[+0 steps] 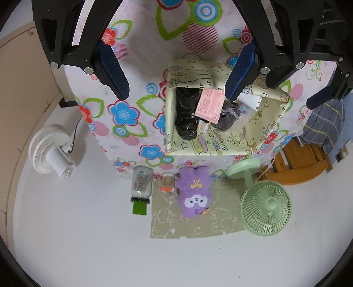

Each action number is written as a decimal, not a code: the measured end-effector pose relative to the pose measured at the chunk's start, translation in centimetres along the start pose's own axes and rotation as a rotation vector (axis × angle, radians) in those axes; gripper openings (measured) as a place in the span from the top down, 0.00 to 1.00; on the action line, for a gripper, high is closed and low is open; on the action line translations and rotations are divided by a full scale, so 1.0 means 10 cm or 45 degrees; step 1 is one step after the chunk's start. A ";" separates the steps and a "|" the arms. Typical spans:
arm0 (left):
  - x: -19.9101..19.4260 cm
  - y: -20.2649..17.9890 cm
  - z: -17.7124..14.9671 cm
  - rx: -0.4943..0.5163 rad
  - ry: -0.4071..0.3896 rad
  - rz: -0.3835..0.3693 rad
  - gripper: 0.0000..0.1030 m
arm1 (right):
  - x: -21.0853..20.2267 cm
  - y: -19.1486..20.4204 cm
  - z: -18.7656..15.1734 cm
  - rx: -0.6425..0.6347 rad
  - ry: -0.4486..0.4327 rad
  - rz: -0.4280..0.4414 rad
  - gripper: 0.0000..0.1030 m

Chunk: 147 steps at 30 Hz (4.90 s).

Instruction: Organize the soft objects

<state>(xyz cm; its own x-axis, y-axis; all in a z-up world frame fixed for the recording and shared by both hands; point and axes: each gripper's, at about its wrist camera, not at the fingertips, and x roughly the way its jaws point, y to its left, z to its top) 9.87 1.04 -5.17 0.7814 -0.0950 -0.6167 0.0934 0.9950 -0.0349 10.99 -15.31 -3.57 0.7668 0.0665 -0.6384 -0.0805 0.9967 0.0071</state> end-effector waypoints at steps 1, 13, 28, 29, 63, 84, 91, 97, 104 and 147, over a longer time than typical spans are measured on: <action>-0.03 0.01 0.00 -0.001 -0.008 0.005 0.01 | -0.04 -0.01 0.00 0.003 -0.011 -0.004 0.12; -0.42 0.05 -0.02 -0.010 -0.099 0.030 0.00 | -0.42 -0.09 -0.07 0.019 -0.076 -0.047 0.07; -0.75 0.05 -0.11 -0.041 -0.172 0.050 0.00 | -0.73 -0.25 -0.26 0.124 -0.148 -0.027 0.06; -0.77 0.05 -0.12 -0.044 -0.176 0.057 0.00 | -0.75 -0.26 -0.27 0.124 -0.156 -0.016 0.06; -0.97 -0.05 -0.19 -0.054 -0.218 -0.011 0.00 | -1.04 -0.19 -0.39 0.075 -0.245 -0.014 0.02; -0.94 -0.11 -0.19 -0.034 -0.209 -0.022 0.00 | -1.02 -0.22 -0.39 0.096 -0.242 -0.021 0.02; -0.93 -0.11 -0.19 -0.031 -0.206 -0.022 0.00 | -1.02 -0.21 -0.40 0.091 -0.237 -0.021 0.02; -0.92 -0.13 -0.20 -0.024 -0.209 -0.034 0.00 | -1.03 -0.21 -0.42 0.092 -0.243 -0.011 0.02; -0.92 -0.17 -0.20 -0.021 -0.207 -0.038 0.00 | -1.04 -0.21 -0.43 0.094 -0.242 -0.008 0.02; -1.00 -0.19 -0.20 -0.012 -0.217 -0.006 0.00 | -1.10 -0.24 -0.43 0.104 -0.236 0.014 0.01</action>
<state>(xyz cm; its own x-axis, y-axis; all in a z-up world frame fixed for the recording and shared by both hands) 0.65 0.12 -0.50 0.8743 -0.1027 -0.4743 0.0923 0.9947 -0.0452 0.02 -18.67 0.08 0.8710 0.0775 -0.4851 -0.0435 0.9958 0.0809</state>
